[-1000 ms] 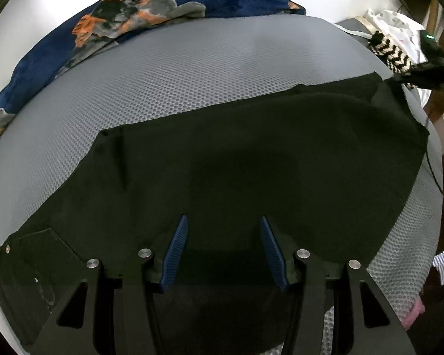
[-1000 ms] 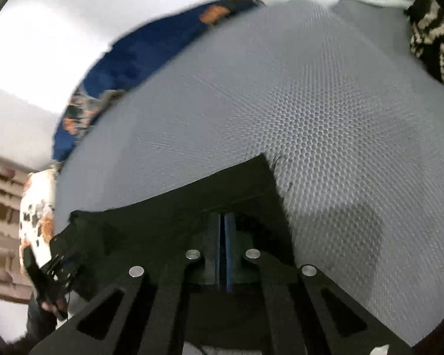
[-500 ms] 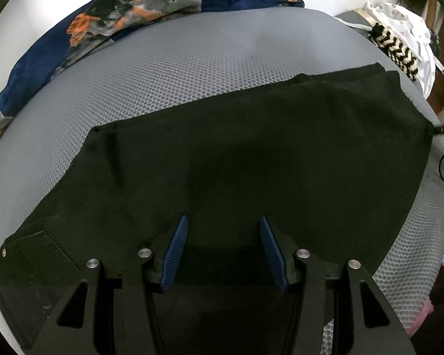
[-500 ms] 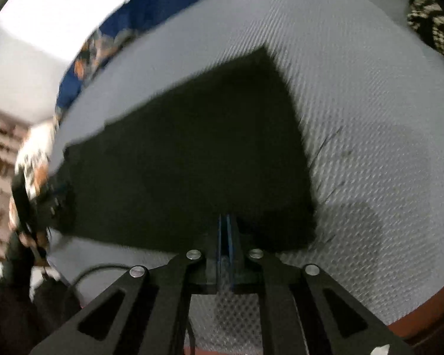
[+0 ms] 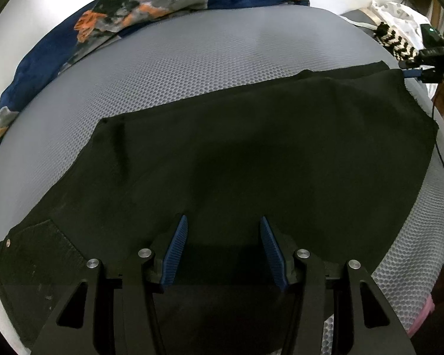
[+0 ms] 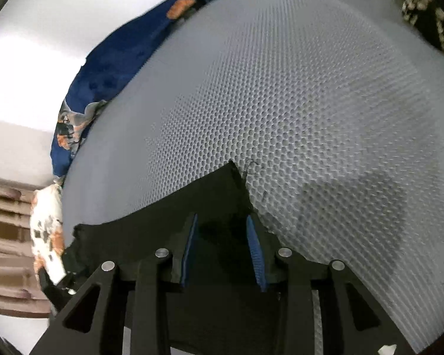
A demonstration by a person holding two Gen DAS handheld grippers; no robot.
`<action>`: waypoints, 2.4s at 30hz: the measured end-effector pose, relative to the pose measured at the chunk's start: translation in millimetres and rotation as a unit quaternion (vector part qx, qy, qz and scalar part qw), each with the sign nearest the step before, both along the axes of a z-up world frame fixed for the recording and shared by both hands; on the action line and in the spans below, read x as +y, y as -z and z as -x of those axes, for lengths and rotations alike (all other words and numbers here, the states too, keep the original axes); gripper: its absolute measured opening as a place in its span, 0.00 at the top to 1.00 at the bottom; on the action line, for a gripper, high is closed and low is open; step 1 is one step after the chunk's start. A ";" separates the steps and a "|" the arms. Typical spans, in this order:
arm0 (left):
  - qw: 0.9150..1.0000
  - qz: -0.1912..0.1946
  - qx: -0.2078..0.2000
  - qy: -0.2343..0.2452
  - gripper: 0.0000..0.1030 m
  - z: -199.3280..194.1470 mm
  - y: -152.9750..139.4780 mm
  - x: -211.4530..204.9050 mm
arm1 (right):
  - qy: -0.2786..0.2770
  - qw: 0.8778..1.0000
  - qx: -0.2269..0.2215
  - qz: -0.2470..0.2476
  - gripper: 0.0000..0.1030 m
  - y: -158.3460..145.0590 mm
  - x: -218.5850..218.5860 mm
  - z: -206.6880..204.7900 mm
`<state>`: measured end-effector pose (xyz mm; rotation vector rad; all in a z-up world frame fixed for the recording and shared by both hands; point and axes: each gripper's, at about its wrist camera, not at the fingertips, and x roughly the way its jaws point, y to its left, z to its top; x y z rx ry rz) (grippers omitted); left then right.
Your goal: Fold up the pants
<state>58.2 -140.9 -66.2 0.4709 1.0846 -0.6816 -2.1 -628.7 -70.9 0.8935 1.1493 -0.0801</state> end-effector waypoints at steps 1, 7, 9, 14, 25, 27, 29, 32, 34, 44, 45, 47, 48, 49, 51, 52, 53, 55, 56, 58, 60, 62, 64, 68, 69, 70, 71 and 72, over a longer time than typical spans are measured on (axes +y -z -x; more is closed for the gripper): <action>1.000 -0.001 0.000 -0.001 0.49 -0.1 0.2 0.0 | -0.004 1.000 0.002 -0.015 0.69 3.0 -1.5 -3.0; 1.000 -0.007 -0.002 0.000 0.49 -3.3 1.3 -4.0 | -0.032 0.999 0.016 -0.003 0.94 0.7 18.3 -9.9; 1.000 -0.006 -0.003 0.000 0.49 -4.8 2.0 -6.5 | -0.047 0.998 -0.018 0.045 0.95 -21.1 35.0 -1.6; 1.000 0.002 -0.002 -0.001 0.49 -8.4 4.1 -7.8 | -0.101 0.986 -0.071 0.111 0.95 -50.6 78.0 42.5; 1.000 0.004 -0.015 -0.003 0.48 -15.2 1.3 -10.3 | -0.013 0.967 -0.088 0.237 0.97 -65.8 63.6 36.3; 1.000 0.008 -0.018 -0.012 0.48 -18.1 0.1 -8.6 | -0.013 0.962 -0.085 0.258 0.97 -68.5 62.1 16.0; 0.999 0.011 -0.019 -0.024 0.48 -22.0 -0.5 -6.8 | -0.020 0.958 -0.074 0.277 0.97 -63.5 62.4 -2.3; 0.999 0.015 -0.022 -0.037 0.48 -26.0 -1.1 -4.3 | -0.030 0.955 -0.046 0.292 0.98 -45.7 60.4 -21.0; 0.999 0.015 -0.027 -0.041 0.48 -29.1 -1.0 -3.0 | -0.029 0.956 -0.028 0.290 0.98 -32.0 56.1 -24.6; 0.994 0.033 -0.026 -0.099 0.44 -63.8 6.9 11.8 | 0.020 0.971 0.003 0.238 0.87 -18.2 37.8 -13.4; 0.993 0.039 -0.024 -0.106 0.44 -67.7 7.3 15.2 | 0.037 0.974 -0.007 0.221 0.83 -28.3 35.0 -2.4; 0.993 0.043 -0.023 -0.109 0.45 -67.6 6.8 17.5 | 0.044 0.975 -0.017 0.216 0.82 -42.2 36.5 13.9; 0.993 0.040 -0.026 -0.108 0.45 -66.5 6.3 17.0 | 0.042 0.975 -0.016 0.217 0.82 -51.1 41.6 27.5; 0.993 0.038 -0.028 -0.107 0.45 -65.5 5.9 16.3 | 0.041 0.976 -0.014 0.213 0.82 -55.0 45.1 36.8; 0.994 0.035 -0.033 -0.102 0.45 -61.7 4.4 15.2 | 0.048 0.982 -0.008 0.183 0.82 -57.6 51.7 62.3; 0.994 0.036 -0.033 -0.100 0.45 -59.6 3.3 14.9 | 0.055 0.984 -0.003 0.171 0.82 -56.5 53.5 71.8; 0.994 0.040 -0.033 -0.097 0.45 -57.7 1.5 15.1 | 0.062 0.986 0.001 0.157 0.82 -53.8 54.5 81.0; 0.994 0.044 -0.035 -0.090 0.45 -50.9 -2.0 14.7 | 0.080 0.991 0.011 0.110 0.82 -40.9 56.9 100.1; 0.995 0.044 -0.037 -0.084 0.45 -47.0 -3.7 14.2 | 0.089 0.991 0.018 0.095 0.82 -33.4 57.8 106.7; 0.995 0.044 -0.039 -0.079 0.45 -42.9 -4.7 14.0 | 0.095 0.991 0.024 0.087 0.82 -23.2 59.9 111.8; 0.995 0.043 -0.038 -0.077 0.45 -39.8 -4.8 14.2 | 0.107 0.991 0.030 0.073 0.82 -13.4 58.6 114.2; 0.995 0.044 -0.038 -0.079 0.45 -37.8 -5.7 15.7 | 0.119 0.990 0.040 0.072 0.82 -4.0 55.4 112.9; 0.995 0.048 -0.035 -0.081 0.45 -34.5 -6.7 18.6 | 0.122 0.989 0.040 0.072 0.82 2.2 53.0 109.4; 0.994 0.048 -0.036 -0.090 0.45 -30.7 -6.3 26.1 | 0.136 0.989 0.020 0.062 0.88 4.5 50.7 100.9; 0.994 0.048 -0.035 -0.094 0.45 -30.5 -6.1 28.5 | 0.143 0.988 0.014 0.062 0.95 2.5 51.3 101.2; 0.993 0.048 -0.034 -0.098 0.45 -30.4 -5.8 30.7 | 0.145 0.987 0.007 0.063 0.96 -0.9 52.6 102.1; 0.993 0.047 -0.035 -0.100 0.45 -30.3 -5.9 32.5 | 0.146 0.986 -0.003 0.077 0.96 -9.3 56.0 105.2; 0.993 0.049 -0.037 -0.103 0.45 -29.6 -7.3 34.9 | 0.144 0.985 -0.009 0.098 0.97 -18.3 59.6 107.8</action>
